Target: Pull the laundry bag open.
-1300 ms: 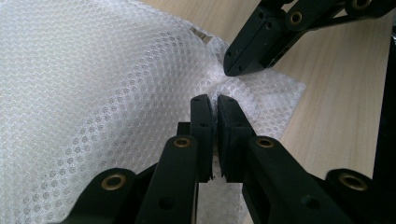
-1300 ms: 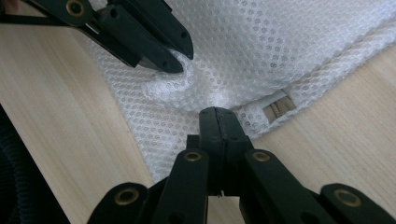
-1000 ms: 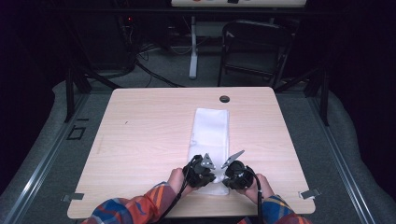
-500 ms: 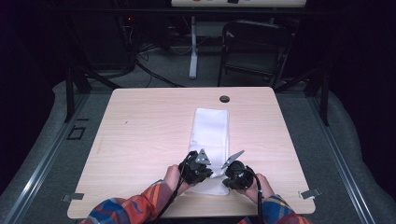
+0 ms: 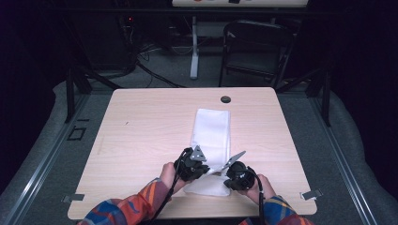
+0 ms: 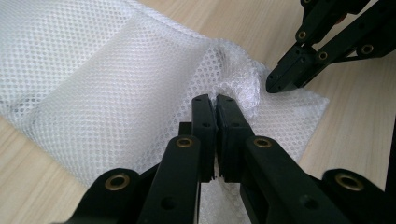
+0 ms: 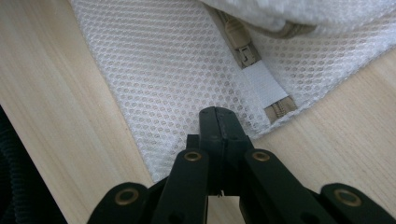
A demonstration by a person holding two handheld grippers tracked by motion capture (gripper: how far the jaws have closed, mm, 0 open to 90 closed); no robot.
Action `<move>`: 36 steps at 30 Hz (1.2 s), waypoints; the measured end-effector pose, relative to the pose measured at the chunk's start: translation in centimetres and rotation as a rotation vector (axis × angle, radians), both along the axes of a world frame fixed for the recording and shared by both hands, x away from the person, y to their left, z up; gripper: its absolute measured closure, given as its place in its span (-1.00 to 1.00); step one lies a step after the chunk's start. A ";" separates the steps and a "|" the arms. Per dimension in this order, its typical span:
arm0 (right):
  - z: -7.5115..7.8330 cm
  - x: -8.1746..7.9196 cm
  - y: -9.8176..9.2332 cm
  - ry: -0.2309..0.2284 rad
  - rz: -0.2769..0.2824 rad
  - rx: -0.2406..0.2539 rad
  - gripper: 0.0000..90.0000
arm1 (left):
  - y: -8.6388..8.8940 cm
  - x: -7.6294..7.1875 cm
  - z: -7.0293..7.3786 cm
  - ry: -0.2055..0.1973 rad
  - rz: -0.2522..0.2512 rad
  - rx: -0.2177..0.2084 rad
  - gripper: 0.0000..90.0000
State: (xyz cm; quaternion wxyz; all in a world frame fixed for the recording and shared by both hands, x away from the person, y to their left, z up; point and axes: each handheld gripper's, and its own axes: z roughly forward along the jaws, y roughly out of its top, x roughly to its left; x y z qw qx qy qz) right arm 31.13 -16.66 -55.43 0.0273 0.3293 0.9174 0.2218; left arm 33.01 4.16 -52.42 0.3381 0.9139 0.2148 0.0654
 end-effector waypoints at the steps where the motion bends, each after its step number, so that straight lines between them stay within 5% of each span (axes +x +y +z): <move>1: 0.0 0.0 0.0 0.000 0.000 0.000 1.00 | 0.0 0.0 0.0 0.000 0.000 0.000 0.95; 36: 0.1 0.0 0.0 -0.001 0.004 -0.018 1.00 | 5.2 0.5 1.4 -0.035 0.122 0.023 0.94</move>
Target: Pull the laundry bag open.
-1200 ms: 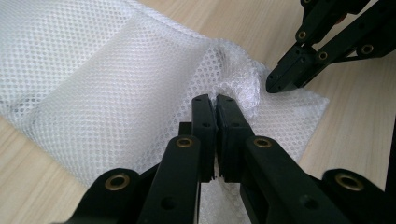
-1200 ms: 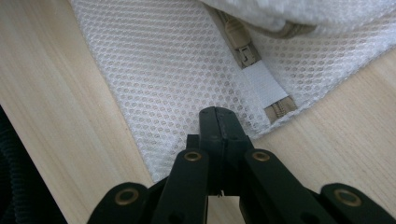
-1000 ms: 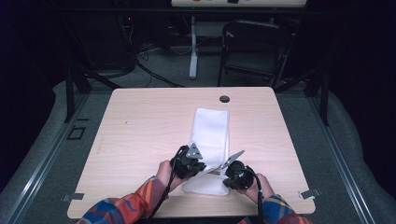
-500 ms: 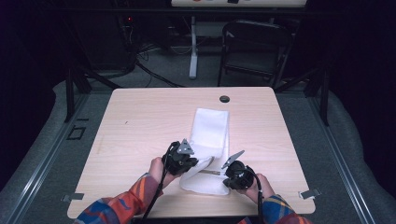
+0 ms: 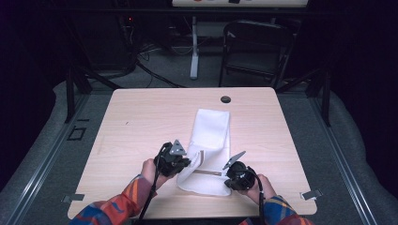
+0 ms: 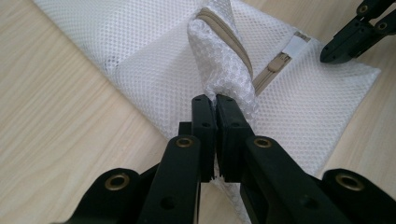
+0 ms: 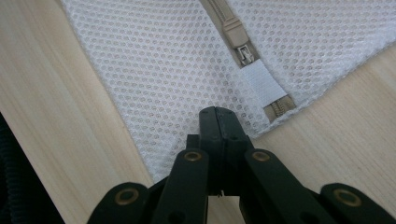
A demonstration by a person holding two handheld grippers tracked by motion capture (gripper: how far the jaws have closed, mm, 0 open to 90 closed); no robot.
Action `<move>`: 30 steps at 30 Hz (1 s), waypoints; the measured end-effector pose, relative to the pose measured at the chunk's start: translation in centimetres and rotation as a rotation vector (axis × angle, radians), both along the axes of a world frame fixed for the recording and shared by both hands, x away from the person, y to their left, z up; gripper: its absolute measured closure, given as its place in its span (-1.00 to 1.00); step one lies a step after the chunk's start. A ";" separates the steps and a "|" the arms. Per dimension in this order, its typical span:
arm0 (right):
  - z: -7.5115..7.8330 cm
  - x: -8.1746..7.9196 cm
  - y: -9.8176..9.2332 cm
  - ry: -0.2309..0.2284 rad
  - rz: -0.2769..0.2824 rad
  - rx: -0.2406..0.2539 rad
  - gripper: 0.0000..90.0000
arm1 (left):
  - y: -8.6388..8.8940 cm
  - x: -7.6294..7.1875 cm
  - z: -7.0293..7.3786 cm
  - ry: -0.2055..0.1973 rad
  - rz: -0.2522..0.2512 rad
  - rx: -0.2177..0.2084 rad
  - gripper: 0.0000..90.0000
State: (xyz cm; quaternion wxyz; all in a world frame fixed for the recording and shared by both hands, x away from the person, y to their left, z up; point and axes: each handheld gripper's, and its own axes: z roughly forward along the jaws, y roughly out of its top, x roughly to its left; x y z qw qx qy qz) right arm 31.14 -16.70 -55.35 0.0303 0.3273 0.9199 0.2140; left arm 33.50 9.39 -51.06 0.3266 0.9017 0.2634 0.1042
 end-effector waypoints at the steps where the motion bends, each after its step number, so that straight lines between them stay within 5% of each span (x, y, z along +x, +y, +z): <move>1: 0.0 0.0 0.0 0.000 0.000 -0.001 1.00 | 0.3 -0.1 0.0 -0.004 0.008 0.003 0.94; 30: 0.0 0.1 -0.1 0.004 0.000 -0.006 1.00 | 4.0 -0.9 0.0 0.010 0.079 0.043 0.94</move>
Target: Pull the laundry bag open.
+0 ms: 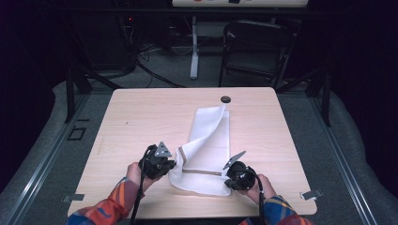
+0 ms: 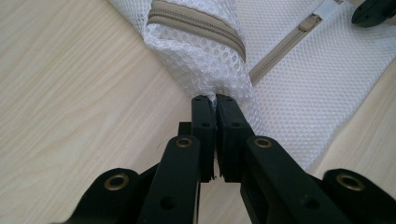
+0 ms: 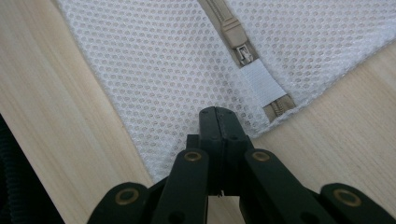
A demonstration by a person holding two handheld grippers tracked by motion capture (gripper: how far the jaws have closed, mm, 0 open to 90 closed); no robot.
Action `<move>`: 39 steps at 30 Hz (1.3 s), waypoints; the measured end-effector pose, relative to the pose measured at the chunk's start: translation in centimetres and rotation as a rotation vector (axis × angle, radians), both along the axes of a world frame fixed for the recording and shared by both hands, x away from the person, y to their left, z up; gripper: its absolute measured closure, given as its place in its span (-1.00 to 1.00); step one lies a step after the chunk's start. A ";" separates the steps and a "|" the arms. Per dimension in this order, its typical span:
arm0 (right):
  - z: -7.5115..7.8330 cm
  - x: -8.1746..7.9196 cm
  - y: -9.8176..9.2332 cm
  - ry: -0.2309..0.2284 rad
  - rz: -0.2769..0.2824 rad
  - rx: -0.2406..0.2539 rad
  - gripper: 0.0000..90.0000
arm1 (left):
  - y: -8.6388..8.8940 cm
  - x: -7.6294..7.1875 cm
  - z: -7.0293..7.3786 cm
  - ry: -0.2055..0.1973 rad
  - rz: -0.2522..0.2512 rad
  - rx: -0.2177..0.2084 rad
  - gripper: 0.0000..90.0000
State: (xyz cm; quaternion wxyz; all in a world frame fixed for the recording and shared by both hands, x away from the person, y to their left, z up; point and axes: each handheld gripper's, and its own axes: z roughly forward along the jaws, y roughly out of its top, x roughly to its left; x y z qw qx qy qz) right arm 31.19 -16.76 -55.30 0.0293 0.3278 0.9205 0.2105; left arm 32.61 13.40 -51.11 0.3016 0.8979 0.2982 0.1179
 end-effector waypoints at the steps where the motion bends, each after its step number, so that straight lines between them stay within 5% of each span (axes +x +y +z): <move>1: 0.0 0.0 0.0 0.000 0.000 0.000 1.00 | 0.0 0.0 0.0 0.000 0.000 0.000 0.94; 22: 0.0 0.0 -0.1 -0.005 -0.009 -0.004 1.00 | 1.8 -0.3 -0.2 0.042 0.034 -0.010 0.93; 39: 0.1 0.1 -0.3 -0.009 -0.015 -0.021 1.00 | 1.8 -0.9 -0.5 0.058 0.012 0.041 0.93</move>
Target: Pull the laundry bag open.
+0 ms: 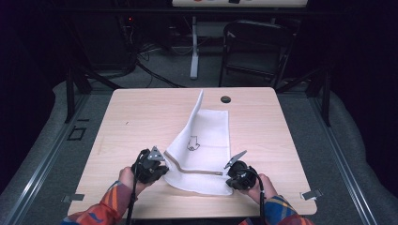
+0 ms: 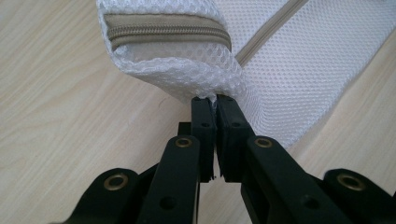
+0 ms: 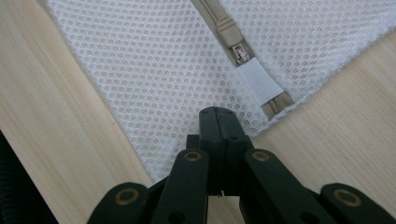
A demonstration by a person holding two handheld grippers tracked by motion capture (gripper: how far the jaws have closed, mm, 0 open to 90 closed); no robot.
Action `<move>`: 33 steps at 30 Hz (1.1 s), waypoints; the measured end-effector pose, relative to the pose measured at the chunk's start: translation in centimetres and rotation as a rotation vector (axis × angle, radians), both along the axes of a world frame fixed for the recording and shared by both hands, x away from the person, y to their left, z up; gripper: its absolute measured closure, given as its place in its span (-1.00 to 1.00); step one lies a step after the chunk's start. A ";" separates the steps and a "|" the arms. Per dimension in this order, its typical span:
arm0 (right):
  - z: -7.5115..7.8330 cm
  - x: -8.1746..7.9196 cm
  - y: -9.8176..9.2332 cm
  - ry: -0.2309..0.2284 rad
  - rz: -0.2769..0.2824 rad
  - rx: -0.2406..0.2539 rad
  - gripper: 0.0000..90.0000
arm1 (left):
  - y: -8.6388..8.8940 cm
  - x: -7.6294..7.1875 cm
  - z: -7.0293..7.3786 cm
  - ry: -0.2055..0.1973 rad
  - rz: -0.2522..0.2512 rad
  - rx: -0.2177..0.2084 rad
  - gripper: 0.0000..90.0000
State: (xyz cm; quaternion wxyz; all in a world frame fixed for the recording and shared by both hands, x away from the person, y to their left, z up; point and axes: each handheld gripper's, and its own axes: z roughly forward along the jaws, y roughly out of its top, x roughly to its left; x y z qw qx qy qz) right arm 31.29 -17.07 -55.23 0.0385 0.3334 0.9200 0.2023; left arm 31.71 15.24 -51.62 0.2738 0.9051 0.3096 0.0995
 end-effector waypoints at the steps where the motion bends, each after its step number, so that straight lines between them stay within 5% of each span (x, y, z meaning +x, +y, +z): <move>1: 0.0 0.0 0.0 -0.001 -0.006 0.006 1.00 | 0.0 0.0 0.0 0.000 -0.003 0.004 0.93; 33: 0.1 0.1 -0.4 -0.006 -0.028 -0.018 1.00 | -0.2 -0.4 -0.6 0.070 -0.043 0.057 0.92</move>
